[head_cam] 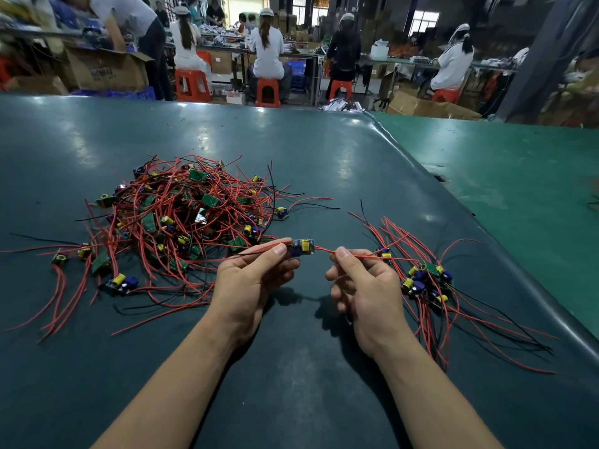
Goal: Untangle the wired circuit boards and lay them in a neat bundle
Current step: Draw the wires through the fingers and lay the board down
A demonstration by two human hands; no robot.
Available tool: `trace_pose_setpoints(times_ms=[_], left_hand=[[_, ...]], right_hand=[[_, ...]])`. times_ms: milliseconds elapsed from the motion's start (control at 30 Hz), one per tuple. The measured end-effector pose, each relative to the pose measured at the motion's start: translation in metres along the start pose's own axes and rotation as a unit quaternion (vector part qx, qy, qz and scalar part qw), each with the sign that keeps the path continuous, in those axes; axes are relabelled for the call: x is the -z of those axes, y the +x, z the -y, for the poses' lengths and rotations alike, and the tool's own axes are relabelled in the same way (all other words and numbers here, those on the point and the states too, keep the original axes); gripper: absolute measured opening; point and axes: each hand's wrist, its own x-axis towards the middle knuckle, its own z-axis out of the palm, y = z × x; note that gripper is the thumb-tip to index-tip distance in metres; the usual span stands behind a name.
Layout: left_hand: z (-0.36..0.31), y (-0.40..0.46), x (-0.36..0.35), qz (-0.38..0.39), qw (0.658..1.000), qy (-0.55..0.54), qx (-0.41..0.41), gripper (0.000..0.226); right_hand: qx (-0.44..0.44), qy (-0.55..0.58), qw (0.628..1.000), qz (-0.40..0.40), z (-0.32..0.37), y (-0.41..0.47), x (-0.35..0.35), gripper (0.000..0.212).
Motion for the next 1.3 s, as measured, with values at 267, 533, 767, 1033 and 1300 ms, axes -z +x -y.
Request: trace_pose_setpoints(times_ms=[267, 533, 767, 1033, 1300], left_hand=[[0.005, -0.005, 0.000, 0.013, 0.997, 0.053, -0.051, 0.021], [-0.003, -0.004, 0.008, -0.012, 0.994, -0.103, 0.018, 0.010], [-0.005, -0.009, 0.009, 0.027, 0.994, 0.100, -0.020, 0.019], [-0.001, -0.021, 0.000, 0.183, 0.943, 0.278, -0.026, 0.023], [0.001, -0.020, 0.001, 0.218, 0.929, 0.296, -0.031, 0.014]], right_hand=[[-0.016, 0.007, 1.000, 0.005, 0.004, -0.010, 0.006, 0.020], [0.086, -0.152, 0.979, 0.102, -0.003, -0.018, -0.004, 0.012], [0.034, -0.125, 0.986, 0.104, -0.002, -0.011, -0.004, 0.020], [0.020, -0.055, 0.992, 0.114, 0.002, -0.011, 0.001, 0.017], [0.015, 0.040, 0.998, -0.042, -0.005, 0.008, -0.003, 0.032]])
